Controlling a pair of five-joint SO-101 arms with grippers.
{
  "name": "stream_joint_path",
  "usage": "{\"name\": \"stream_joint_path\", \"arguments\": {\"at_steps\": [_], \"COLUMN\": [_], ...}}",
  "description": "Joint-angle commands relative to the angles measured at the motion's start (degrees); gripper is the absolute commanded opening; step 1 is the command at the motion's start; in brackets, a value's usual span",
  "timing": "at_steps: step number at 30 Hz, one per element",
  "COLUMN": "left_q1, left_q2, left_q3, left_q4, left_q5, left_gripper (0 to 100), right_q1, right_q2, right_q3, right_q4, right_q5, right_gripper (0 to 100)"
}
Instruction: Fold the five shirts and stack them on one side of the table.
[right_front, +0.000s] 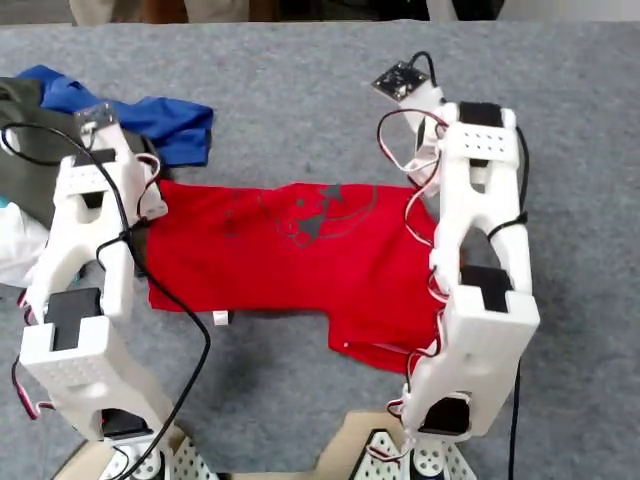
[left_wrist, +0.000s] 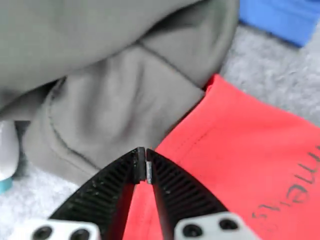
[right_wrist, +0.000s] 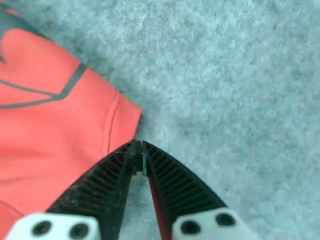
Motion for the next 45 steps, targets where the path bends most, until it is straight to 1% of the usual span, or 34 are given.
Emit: {"name": "stream_joint_path", "arguments": {"at_steps": [1, 4, 7, 9, 11, 13, 17, 20, 23, 29, 32, 37, 42, 45], "left_q1": [2.29, 3.96, 4.92, 5.1, 4.92, 4.84, 4.75, 4.66, 3.6, -0.35, -1.32, -0.62, 1.14, 2.11], "left_q2": [-0.31, -0.31, 0.13, 0.57, 2.59, 5.85, 12.35, 15.87, 17.45, 18.07, 17.71, 17.54, 16.31, 14.73], "left_q3": [-7.74, -12.66, -16.09, -16.35, -14.77, -13.1, -12.92, -13.27, -15.21, -16.62, -16.62, -17.23, -26.2, -32.35], "left_q4": [6.07, 9.14, 9.32, 7.56, 2.99, -0.62, -1.14, -1.05, -0.7, -0.7, -0.7, 0.18, 10.29, 15.91], "left_q5": [0.0, 0.0, 0.18, 0.18, 0.26, 0.26, 0.26, 0.18, 0.09, 0.0, 0.0, 0.0, 0.0, -0.09], "left_gripper": [2, 2, 2, 2, 2, 2, 2, 2, 2, 2, 2, 2, 2, 2], "right_q1": [0.48, 0.48, 0.84, 0.75, 0.75, 1.1, 3.21, 4.09, 5.58, 9.8, 10.68, 10.15, 9.45, 8.22], "right_q2": [-7.96, -13.23, -18.51, -22.37, -26.51, -29.76, -30.55, -27.12, -21.58, -11.56, -10.51, -16.4, -28.09, -35.56], "right_q3": [-3.91, -3.74, -1.19, 3.74, 10.77, 18.51, 32.66, 38.9, 38.9, 32.84, 32.4, 32.48, 32.48, 32.84], "right_q4": [4.31, 8.35, 11.87, 14.24, 15.03, 11.52, -3.25, -12.48, -14.86, -14.42, -13.1, -10.81, -7.74, -2.9], "right_q5": [1.76, 3.87, 6.42, 11.08, 15.3, 16.62, 16.7, 16.7, 16.7, 16.88, 16.97, 17.05, 17.23, 20.13], "right_gripper": [0.5, 0.5, 0.5, 0.5, 0.5, 0.5, 0.8, 0.8, 0.8, 0.5, 0.5, 0.5, 0.9, 0.9]}}
